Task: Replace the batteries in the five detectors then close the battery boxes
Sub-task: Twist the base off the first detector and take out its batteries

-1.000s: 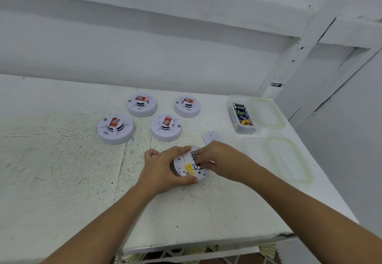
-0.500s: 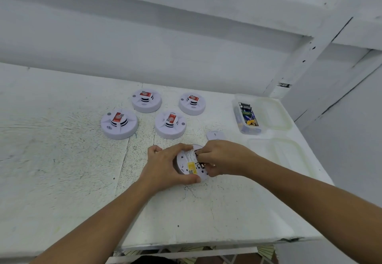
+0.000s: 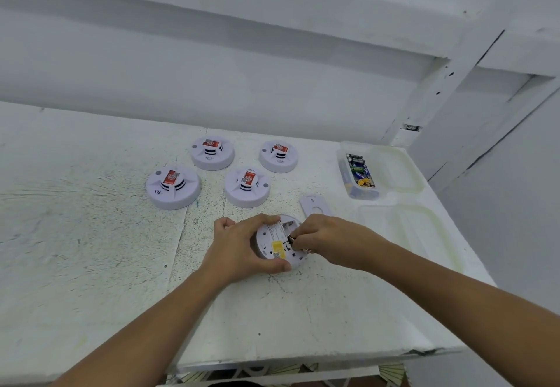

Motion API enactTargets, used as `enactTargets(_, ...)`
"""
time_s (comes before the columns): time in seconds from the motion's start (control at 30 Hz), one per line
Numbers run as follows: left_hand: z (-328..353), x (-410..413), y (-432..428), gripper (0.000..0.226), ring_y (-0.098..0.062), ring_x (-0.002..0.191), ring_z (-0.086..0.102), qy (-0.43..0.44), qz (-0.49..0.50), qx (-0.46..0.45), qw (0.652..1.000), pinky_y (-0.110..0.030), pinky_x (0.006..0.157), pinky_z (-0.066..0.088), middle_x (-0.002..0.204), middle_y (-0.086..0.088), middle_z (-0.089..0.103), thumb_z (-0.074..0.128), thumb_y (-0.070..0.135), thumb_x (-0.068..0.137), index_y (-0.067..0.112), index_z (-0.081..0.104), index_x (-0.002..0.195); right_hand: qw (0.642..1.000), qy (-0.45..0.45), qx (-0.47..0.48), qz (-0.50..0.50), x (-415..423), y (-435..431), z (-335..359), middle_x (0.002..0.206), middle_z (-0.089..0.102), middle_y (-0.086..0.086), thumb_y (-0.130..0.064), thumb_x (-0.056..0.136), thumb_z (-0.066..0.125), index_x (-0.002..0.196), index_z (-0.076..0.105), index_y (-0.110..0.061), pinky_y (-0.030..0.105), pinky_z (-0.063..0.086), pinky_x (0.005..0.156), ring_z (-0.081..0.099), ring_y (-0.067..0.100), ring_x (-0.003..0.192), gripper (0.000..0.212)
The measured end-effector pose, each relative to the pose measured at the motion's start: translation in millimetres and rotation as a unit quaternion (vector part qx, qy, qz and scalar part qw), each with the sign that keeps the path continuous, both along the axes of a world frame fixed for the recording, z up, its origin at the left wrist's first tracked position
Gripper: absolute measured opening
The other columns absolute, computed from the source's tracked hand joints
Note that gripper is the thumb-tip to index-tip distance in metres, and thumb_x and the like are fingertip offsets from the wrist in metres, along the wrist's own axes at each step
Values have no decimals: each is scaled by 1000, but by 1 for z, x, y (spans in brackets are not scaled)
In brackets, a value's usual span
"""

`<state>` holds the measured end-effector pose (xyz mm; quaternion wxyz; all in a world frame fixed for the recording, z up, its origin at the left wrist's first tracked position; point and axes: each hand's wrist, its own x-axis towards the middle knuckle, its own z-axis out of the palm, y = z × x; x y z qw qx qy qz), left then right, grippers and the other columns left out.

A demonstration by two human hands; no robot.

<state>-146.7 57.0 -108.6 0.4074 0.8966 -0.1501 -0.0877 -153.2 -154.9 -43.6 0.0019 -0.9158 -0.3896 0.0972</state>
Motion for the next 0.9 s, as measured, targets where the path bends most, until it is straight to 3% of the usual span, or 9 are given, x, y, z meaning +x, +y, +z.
enactTargets(0.1,0,-1,0,86,-16,100,24,6,7,-3,1000,-26,83,35,97,37,46,71,76,39,57,45,119,991,70,69,-93,-2,1,5,111,69,1,-13,87,66,111,69,-16,31,48,88,59,17,103,24)
enactTargets(0.17,-1,-2,0,84,-16,101,24,9,10,-6,1000,-24,79,32,99,35,48,75,73,41,56,45,118,946,168,170,-217,-3,-2,9,107,70,-4,-18,85,69,104,71,-23,25,49,90,61,9,99,20)
enactTargets(0.23,-1,-2,-1,83,-16,102,23,13,12,-11,1000,-21,77,30,101,34,49,72,76,39,59,44,116,874,257,291,-292,-4,-6,13,104,71,-1,-14,84,69,96,70,-18,28,52,91,65,9,97,12)
enactTargets(0.33,-2,-2,-1,83,-16,104,22,23,17,-18,999,-21,76,29,101,32,48,68,79,35,62,43,113,694,370,489,-376,-5,-16,25,107,70,17,-8,91,58,99,60,-4,37,56,87,68,27,97,9)
enactTargets(0.4,-3,-2,-1,84,-16,105,22,21,17,-16,1000,-22,78,29,103,33,47,68,80,36,62,42,114,595,372,568,-430,-3,-30,33,100,69,22,-7,94,53,106,58,0,38,59,80,68,34,92,15)
enactTargets(0.47,-3,-3,-1,83,-15,106,21,21,17,-12,1000,-21,78,28,106,32,48,71,78,39,63,41,115,552,313,603,-483,-2,-48,40,89,65,19,-4,96,50,112,57,3,35,60,71,68,33,79,19)
enactTargets(0.53,-4,-3,-1,82,-14,106,21,25,21,-11,999,-18,75,28,110,31,48,74,76,42,63,41,115,566,222,587,-534,-1,-66,42,85,58,17,-3,95,50,113,58,5,34,61,67,65,30,68,21)
enactTargets(0.7,-4,-3,0,82,-16,105,21,18,22,-12,1000,-24,81,30,110,34,44,75,75,44,60,43,118,686,88,353,-631,-8,-90,18,79,64,14,-8,89,61,101,62,-4,39,60,64,66,28,57,12)
enactTargets(0.9,-6,-2,-1,83,-15,102,22,4,13,-14,1000,-25,85,27,108,37,44,65,86,37,63,42,114,723,65,223,-651,-9,-80,-6,75,67,22,-6,86,64,67,55,-3,41,60,64,67,31,58,21)
